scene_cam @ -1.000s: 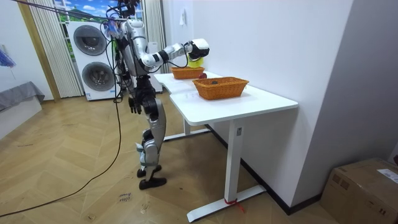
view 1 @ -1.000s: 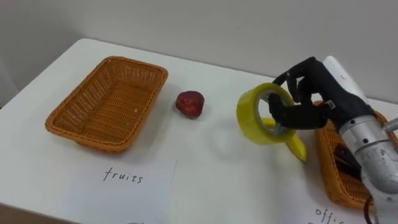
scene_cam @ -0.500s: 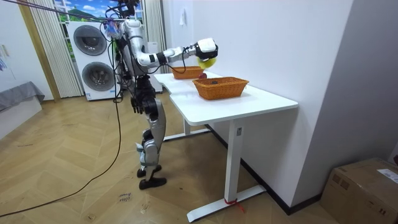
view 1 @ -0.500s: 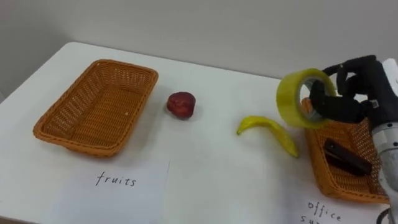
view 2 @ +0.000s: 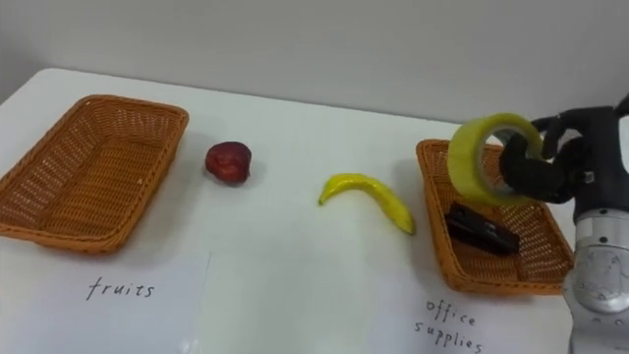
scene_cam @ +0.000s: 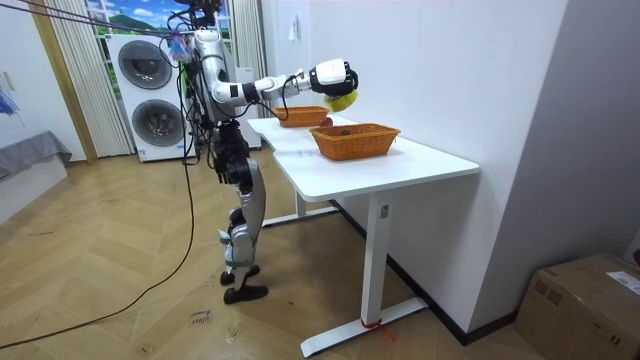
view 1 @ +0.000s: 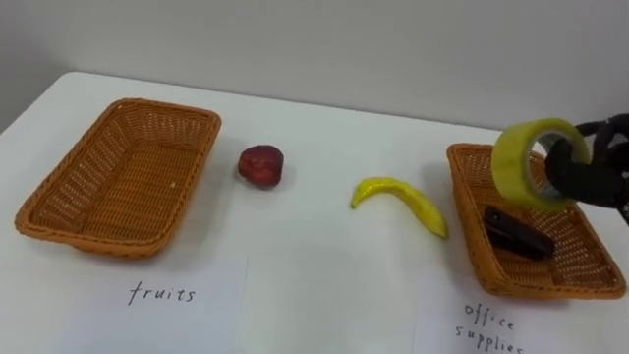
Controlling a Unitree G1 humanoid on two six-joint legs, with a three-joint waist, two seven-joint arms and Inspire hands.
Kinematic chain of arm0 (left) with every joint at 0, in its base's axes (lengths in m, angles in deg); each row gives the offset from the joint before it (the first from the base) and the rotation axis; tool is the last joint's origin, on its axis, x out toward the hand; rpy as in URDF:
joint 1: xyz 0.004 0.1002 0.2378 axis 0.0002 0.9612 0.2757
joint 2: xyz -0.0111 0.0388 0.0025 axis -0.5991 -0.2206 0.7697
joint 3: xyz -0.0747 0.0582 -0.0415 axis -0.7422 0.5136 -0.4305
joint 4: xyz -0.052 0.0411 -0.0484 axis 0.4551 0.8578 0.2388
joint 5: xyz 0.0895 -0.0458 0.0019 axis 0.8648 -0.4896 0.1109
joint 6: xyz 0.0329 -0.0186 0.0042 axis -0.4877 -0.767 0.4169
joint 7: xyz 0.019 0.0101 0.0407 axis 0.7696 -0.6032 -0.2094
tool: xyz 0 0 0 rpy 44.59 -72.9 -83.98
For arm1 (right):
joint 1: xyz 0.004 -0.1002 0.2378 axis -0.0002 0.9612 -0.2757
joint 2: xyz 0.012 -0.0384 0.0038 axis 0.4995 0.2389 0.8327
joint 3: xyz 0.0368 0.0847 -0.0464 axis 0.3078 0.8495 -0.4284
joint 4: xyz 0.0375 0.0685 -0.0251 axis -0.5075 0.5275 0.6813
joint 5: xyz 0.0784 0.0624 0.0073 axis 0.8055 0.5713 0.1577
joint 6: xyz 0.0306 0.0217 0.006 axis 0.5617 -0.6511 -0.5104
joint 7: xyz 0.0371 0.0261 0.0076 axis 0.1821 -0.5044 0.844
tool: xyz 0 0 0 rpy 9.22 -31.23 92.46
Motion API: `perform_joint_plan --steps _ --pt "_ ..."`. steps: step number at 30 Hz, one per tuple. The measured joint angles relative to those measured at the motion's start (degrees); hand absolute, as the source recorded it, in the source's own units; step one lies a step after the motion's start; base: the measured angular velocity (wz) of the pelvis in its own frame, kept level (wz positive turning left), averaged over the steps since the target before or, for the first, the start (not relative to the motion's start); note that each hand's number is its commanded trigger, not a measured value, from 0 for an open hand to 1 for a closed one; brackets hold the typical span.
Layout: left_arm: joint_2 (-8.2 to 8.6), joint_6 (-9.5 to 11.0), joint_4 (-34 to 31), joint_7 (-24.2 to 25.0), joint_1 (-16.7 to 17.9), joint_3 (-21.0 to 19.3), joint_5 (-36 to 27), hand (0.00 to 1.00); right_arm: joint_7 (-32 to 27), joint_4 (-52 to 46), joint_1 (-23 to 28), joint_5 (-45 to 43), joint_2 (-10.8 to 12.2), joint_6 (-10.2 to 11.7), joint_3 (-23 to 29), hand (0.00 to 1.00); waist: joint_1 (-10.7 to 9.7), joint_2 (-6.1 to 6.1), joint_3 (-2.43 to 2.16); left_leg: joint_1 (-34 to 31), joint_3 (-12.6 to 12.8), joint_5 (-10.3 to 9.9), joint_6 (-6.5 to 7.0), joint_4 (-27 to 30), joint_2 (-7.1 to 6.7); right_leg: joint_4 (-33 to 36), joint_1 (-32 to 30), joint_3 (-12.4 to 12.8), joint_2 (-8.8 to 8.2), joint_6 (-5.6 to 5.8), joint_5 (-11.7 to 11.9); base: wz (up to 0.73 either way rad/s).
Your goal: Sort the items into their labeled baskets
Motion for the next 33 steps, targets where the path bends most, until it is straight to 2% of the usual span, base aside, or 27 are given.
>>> perform_joint_plan --steps 6,11,12,13,14,23,33 --pt "-0.20 -0.78 -0.05 1.03 -0.05 0.01 -0.02 0.00 0.03 1.61 0.01 -0.07 -0.02 -0.35 0.02 1.00 -0.48 0.09 0.14 0.44 0.39 -0.04 0.07 -0.09 0.06 0.66 -0.08 0.11 -0.01 0.02 -0.01 -0.03" --pt "-0.35 -1.05 -0.18 1.44 -0.05 0.04 0.10 0.00 0.66 1.61 0.01 -0.17 -0.04 -0.49 0.03 1.00 -0.70 0.22 0.07 0.59 0.46 -0.04 0.07 -0.15 0.06 0.68 -0.04 0.07 -0.01 0.03 -0.03 0.00" --pt "-0.36 -1.06 -0.18 1.71 -0.02 0.02 0.17 0.00 1.09 1.61 0.03 -0.15 -0.05 -0.50 0.03 0.72 -0.77 0.23 0.08 0.55 0.46 -0.04 0.07 -0.12 0.05 0.63 -0.05 0.06 -0.01 0.03 -0.02 0.00" --pt "-0.39 -1.06 -0.18 1.95 -0.01 0.02 0.19 0.00 1.31 1.61 0.03 -0.15 -0.05 -0.50 0.03 0.53 -0.81 0.23 0.08 0.52 0.46 -0.04 0.07 -0.10 0.06 0.61 -0.06 0.05 -0.02 0.03 -0.02 0.00" --pt "-0.43 -1.07 -0.18 2.33 -0.01 0.02 0.20 0.00 1.78 1.61 0.04 -0.15 -0.05 -0.50 0.03 0.00 -0.91 0.25 0.08 0.50 0.46 -0.04 0.07 -0.09 0.06 0.61 -0.08 0.05 -0.02 0.03 -0.02 0.00" --pt "-1.04 -1.04 -0.58 2.70 0.07 0.06 0.09 0.00 3.14 1.59 0.03 -0.13 -0.08 -0.49 0.02 0.00 -1.68 0.67 -0.22 -0.45 0.44 -0.04 0.09 0.14 0.04 0.67 -0.93 0.04 -0.07 0.03 -0.02 0.00" --pt "-1.04 -1.02 -1.23 2.71 0.07 0.12 0.05 0.00 3.92 1.59 0.03 -0.17 -0.08 -0.50 0.02 0.00 -1.73 0.70 -0.22 -0.55 0.44 -0.05 0.08 0.14 0.04 0.68 -1.04 0.06 -0.06 0.03 -0.02 0.00"
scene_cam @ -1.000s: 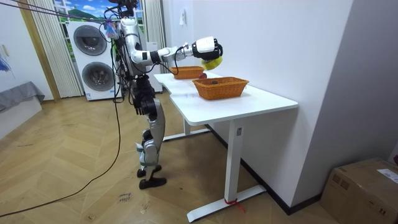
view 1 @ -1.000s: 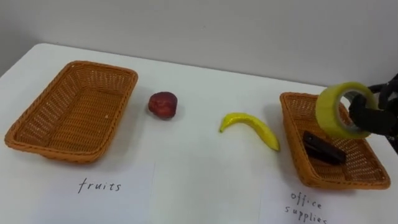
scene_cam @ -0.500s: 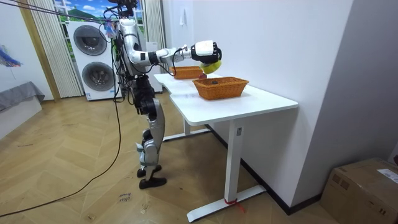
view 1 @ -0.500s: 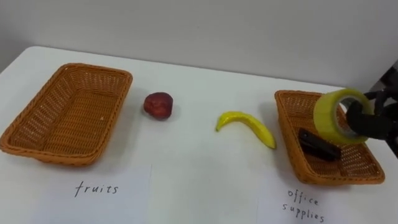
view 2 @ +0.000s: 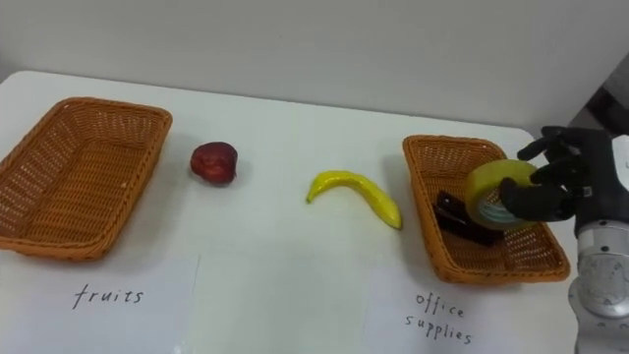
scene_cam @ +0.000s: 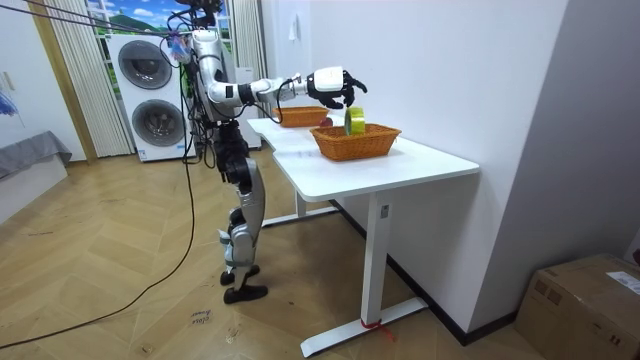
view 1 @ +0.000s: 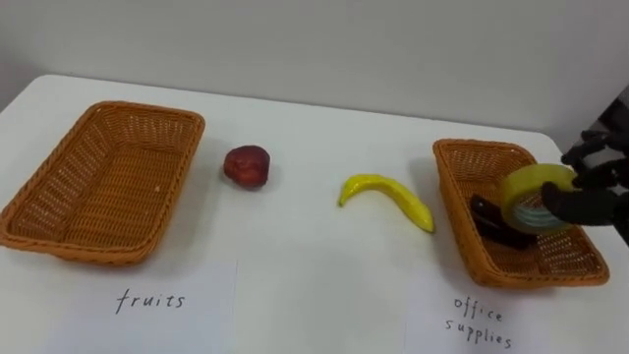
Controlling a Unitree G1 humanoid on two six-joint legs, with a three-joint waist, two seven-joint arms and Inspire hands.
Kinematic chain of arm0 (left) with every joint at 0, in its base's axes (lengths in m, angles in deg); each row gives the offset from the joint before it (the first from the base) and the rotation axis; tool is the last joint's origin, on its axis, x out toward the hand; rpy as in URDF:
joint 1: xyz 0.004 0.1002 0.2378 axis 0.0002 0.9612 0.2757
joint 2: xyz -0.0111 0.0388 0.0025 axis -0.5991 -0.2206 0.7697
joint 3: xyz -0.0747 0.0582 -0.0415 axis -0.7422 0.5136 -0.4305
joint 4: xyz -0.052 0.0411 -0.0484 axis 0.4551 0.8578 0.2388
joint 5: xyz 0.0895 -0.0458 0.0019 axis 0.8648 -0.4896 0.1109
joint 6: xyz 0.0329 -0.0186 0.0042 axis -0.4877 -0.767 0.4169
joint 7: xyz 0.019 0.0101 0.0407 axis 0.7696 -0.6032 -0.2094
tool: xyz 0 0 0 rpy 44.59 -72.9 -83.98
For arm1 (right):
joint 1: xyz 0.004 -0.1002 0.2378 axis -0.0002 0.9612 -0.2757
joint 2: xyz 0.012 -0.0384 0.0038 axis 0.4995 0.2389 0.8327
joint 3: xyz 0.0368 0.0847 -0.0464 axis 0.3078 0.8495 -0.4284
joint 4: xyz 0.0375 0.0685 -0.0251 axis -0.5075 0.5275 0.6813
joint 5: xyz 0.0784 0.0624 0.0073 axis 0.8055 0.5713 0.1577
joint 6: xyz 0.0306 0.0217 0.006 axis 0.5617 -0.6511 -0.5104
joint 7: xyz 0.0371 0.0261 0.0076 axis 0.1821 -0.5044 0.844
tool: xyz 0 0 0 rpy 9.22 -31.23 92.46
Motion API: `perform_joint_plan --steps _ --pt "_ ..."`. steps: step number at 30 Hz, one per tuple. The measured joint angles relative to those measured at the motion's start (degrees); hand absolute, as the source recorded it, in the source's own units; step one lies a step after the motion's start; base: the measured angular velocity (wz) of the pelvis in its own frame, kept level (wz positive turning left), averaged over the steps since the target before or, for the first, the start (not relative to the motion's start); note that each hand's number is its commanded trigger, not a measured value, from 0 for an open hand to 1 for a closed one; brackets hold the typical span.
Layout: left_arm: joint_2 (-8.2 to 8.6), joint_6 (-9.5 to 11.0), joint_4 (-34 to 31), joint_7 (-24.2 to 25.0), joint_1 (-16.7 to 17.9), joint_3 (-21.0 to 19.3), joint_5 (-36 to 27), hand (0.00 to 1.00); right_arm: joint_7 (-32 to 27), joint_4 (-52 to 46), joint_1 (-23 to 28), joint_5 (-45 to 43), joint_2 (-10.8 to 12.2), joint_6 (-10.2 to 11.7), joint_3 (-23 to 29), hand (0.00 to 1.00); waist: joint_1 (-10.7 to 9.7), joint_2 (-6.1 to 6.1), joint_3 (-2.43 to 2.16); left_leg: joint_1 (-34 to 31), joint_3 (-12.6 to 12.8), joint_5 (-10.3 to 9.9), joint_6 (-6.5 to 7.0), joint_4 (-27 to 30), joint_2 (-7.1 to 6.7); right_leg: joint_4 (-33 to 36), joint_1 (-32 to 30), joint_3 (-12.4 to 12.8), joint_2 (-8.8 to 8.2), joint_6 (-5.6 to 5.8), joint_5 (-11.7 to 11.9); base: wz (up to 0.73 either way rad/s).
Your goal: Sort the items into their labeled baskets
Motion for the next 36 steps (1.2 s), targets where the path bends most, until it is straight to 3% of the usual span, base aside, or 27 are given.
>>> perform_joint_plan --steps 23,31,36 --pt "-0.14 -0.99 -1.57 -0.74 -1.72 1.18 -0.10 0.00 1.57 -0.68 -0.32 -0.51 -0.06 -0.06 -0.06 0.00 -0.19 0.92 0.24 0.26 0.07 0.01 -0.01 -0.40 0.01 0.14 0.04 0.48 0.08 0.00 -0.01 0.00" --pt "-0.24 -0.95 -2.23 -1.70 -2.48 1.51 -0.18 0.00 1.56 -0.69 -0.98 -0.49 -1.80 -0.06 -0.51 0.00 -0.03 0.97 0.49 0.13 0.28 0.00 0.01 -0.55 0.12 0.99 -0.58 0.86 0.19 0.01 -0.02 0.00" --pt "-0.34 -0.77 -2.24 -2.56 -2.52 1.86 -0.17 0.00 1.17 -5.09 -1.19 -0.28 -2.43 0.11 -0.57 0.00 -0.03 1.12 0.61 0.35 1.32 0.01 -0.01 -1.02 0.28 1.00 -1.06 2.70 0.48 0.02 -0.04 -0.11"
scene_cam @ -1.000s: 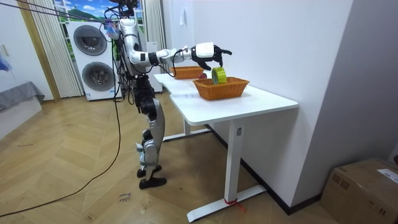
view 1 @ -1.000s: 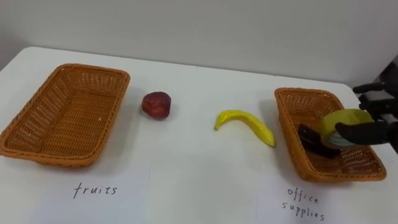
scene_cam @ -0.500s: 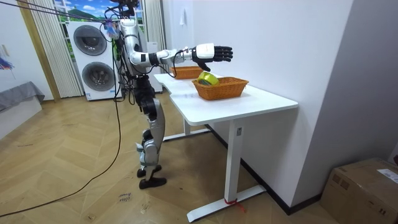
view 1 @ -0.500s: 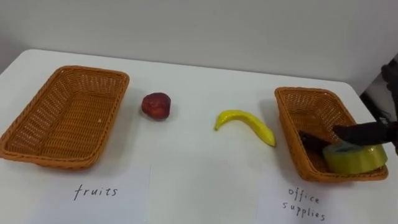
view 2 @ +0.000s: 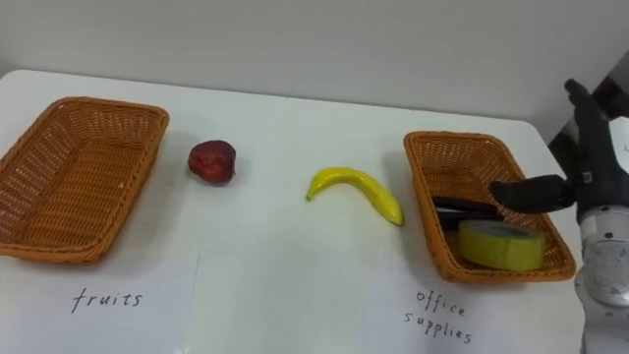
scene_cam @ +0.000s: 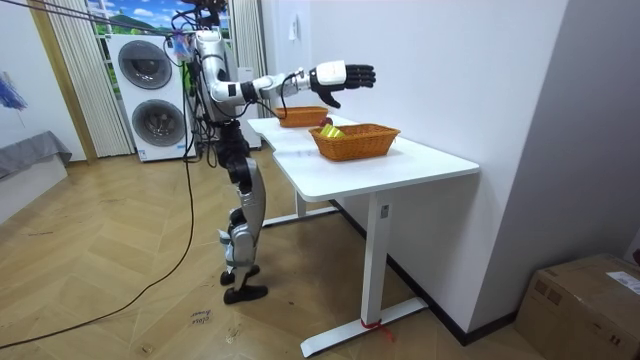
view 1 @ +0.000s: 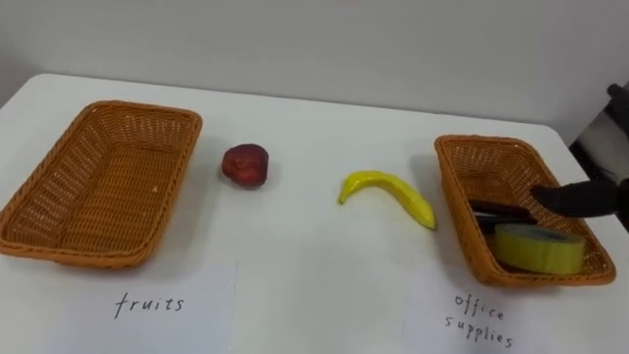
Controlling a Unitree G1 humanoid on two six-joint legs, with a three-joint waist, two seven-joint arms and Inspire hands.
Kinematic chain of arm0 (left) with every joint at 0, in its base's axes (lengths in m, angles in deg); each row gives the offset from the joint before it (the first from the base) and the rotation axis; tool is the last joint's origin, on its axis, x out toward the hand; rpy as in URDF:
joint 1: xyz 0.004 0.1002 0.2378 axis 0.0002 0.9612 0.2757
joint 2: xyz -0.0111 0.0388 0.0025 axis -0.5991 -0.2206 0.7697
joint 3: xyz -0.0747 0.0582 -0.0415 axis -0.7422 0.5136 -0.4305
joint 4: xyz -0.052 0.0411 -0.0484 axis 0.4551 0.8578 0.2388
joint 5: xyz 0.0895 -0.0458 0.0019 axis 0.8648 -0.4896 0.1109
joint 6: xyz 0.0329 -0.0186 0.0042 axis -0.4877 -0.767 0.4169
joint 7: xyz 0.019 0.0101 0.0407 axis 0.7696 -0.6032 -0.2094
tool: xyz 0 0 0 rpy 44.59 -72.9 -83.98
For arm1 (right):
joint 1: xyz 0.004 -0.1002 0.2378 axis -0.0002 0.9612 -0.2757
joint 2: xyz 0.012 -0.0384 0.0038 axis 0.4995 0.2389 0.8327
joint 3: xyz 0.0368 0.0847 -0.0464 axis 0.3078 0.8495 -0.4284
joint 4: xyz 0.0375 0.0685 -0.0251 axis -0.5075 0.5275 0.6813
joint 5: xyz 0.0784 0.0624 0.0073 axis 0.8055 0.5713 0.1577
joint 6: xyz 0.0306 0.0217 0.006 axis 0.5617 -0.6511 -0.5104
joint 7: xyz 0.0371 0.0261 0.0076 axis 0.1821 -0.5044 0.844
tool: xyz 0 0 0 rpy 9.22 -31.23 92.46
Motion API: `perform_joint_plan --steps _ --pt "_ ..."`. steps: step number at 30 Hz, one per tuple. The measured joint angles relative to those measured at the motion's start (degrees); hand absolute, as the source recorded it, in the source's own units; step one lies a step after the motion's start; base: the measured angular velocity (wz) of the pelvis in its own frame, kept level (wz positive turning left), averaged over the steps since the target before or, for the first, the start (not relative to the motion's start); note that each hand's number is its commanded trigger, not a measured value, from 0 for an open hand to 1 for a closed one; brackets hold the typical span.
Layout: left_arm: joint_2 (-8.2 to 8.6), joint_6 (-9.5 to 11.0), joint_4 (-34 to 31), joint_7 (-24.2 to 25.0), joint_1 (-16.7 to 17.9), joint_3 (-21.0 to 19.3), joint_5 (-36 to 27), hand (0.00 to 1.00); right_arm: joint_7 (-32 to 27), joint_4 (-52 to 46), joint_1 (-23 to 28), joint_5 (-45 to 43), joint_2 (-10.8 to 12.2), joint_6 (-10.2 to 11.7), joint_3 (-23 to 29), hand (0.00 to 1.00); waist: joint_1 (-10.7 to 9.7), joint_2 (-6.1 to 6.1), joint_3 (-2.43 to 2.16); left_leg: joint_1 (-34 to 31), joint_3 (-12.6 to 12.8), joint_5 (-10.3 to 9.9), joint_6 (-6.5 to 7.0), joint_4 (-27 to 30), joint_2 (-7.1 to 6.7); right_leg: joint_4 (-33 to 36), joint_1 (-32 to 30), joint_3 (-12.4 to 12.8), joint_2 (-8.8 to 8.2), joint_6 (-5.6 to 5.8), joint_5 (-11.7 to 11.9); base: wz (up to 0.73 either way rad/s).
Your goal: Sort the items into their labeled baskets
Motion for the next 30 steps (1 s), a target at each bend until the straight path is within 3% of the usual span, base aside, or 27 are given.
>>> perform_joint_plan --steps 5,9,15,21,30 --pt "-0.32 2.05 0.20 -0.30 -0.49 0.44 -0.08 0.00 -0.30 -1.05 -1.45 0.02 -0.73 0.52 -0.14 0.00 0.13 -0.08 0.02 0.17 0.25 0.00 0.01 0.13 0.00 0.07 0.47 0.20 -0.01 0.00 0.00 -0.03" --pt "-0.39 2.53 0.71 -0.25 -1.15 0.44 0.11 0.00 -0.30 -3.74 -1.97 -0.21 -0.93 1.13 -0.15 0.00 0.67 -0.38 0.06 0.15 0.24 -0.02 0.01 0.15 -0.01 0.18 0.29 0.19 -0.01 0.00 0.00 0.00" --pt "-0.38 2.55 0.57 0.95 -1.16 1.72 0.12 0.00 -0.25 -6.84 -2.52 -0.22 -1.01 1.25 -1.44 0.00 2.69 -0.56 0.16 -0.25 0.20 -0.17 0.09 1.00 0.01 0.08 0.10 -0.58 -0.14 0.00 0.00 0.01" --pt "-0.58 2.53 0.06 0.81 -1.07 2.66 0.14 0.00 1.52 -6.84 -2.81 -0.21 -1.06 1.25 -5.57 0.00 3.48 -0.86 0.08 -0.94 -0.34 -0.32 0.25 2.09 0.01 0.10 -0.08 -1.38 -0.35 0.01 0.00 0.06" --pt "-0.74 2.50 0.45 0.84 -0.42 2.72 0.17 0.00 3.05 -6.84 -3.53 -2.70 -1.97 1.25 -7.12 0.00 4.79 -1.16 0.14 -1.43 -1.57 -0.33 0.26 2.56 -0.17 0.14 0.32 -2.83 -0.52 0.01 0.00 0.07"
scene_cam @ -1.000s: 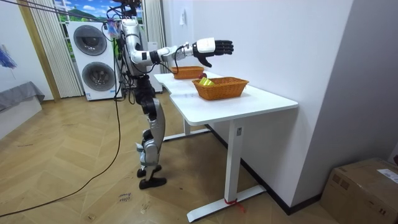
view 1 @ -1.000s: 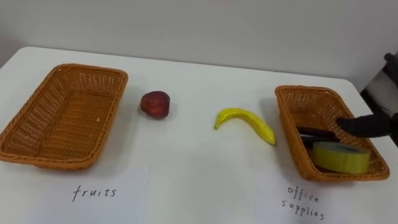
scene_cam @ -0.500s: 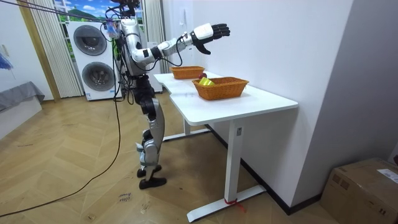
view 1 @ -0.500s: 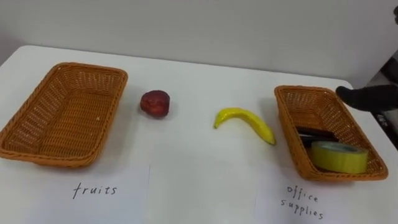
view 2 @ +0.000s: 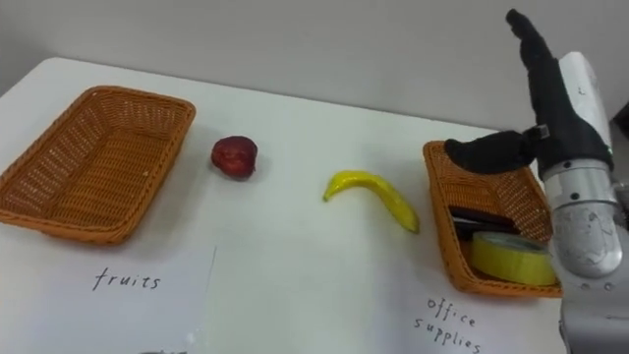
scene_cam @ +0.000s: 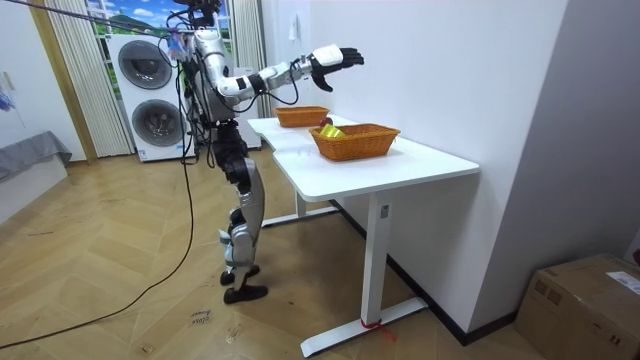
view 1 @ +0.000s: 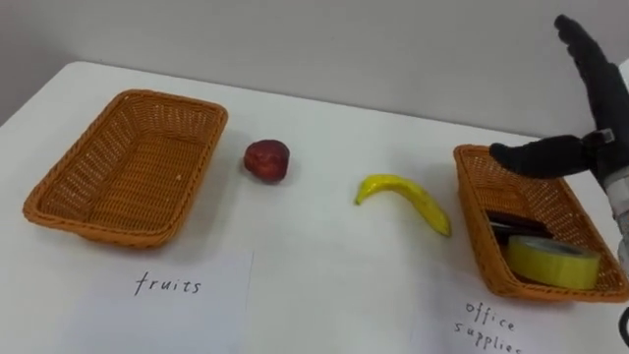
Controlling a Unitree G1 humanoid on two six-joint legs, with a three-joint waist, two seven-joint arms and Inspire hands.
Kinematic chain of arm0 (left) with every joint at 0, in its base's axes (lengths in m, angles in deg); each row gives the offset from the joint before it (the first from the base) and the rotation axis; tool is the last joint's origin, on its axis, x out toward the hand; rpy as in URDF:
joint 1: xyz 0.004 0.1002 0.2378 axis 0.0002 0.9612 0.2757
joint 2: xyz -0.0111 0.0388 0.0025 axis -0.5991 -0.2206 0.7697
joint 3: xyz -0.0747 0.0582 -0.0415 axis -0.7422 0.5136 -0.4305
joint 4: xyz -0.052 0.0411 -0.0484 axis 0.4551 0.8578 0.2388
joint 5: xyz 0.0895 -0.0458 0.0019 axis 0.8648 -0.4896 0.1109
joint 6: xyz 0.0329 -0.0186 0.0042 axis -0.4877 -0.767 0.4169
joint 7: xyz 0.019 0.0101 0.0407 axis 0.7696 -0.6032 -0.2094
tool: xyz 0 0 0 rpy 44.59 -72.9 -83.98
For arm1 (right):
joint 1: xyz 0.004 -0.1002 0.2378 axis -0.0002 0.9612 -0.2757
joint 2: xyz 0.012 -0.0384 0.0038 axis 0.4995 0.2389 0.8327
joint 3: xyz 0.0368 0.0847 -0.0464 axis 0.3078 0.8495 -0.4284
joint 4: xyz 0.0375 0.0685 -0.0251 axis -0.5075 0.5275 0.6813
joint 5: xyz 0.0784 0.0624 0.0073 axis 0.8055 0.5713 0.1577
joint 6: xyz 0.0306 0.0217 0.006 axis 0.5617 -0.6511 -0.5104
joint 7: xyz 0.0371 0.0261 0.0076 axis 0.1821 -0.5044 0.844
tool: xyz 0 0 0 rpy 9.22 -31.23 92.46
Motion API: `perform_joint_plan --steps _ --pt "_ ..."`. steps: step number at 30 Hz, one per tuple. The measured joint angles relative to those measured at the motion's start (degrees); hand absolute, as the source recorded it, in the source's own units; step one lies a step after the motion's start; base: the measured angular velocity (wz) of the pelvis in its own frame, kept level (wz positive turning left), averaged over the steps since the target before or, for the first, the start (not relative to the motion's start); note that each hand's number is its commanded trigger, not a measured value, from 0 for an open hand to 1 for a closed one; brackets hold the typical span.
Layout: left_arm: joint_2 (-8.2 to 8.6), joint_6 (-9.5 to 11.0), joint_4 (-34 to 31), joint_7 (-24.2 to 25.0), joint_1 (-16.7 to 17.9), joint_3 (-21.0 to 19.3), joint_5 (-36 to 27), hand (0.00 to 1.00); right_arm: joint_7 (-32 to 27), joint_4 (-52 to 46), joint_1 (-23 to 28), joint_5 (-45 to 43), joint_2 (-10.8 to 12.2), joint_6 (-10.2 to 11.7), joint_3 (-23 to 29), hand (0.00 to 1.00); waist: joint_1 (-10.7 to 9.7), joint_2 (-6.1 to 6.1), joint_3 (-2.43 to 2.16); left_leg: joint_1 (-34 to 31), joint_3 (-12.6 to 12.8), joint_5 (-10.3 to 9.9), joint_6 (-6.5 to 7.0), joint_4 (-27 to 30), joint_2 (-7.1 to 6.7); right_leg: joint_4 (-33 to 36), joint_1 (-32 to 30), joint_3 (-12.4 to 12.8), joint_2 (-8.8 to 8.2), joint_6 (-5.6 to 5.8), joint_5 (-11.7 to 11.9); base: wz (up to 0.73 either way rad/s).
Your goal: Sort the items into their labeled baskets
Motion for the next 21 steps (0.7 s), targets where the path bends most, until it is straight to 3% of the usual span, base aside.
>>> perform_joint_plan --steps 4,9,14,21 --pt "-0.13 -0.06 -0.03 0.08 0.15 0.18 0.00 0.00 1.15 0.04 -0.18 -2.57 -0.07 -0.08 -1.69 0.00 1.40 -0.01 0.01 -0.75 -0.07 -0.01 0.02 0.36 -0.01 -0.06 -0.30 -0.11 -0.04 0.00 0.00 0.02" --pt "-0.21 -0.33 0.22 0.32 0.42 2.19 -0.08 0.00 3.79 1.34 -0.18 -3.91 -0.07 -0.09 -8.24 0.00 2.77 -0.03 0.03 -0.92 -0.23 0.00 0.03 0.41 -0.08 -0.22 -0.13 -0.33 -0.08 0.00 0.00 0.01" --pt "-0.34 -0.38 0.85 0.58 0.39 2.36 -0.07 0.00 5.19 2.97 -0.62 -3.73 -0.22 0.02 -9.03 0.00 3.18 -0.27 0.07 -1.64 -1.41 0.05 0.12 0.61 -0.31 -0.21 -0.47 -1.47 -0.29 0.01 0.01 0.12" --pt "-1.68 -0.41 0.79 1.24 -0.62 3.41 -0.19 0.00 5.18 9.04 -1.43 -3.63 -2.13 -0.08 -9.67 0.00 4.27 -0.79 0.06 -3.70 -1.50 0.24 0.21 0.65 -0.38 -0.20 -2.42 -1.74 -0.40 0.01 0.01 0.01"
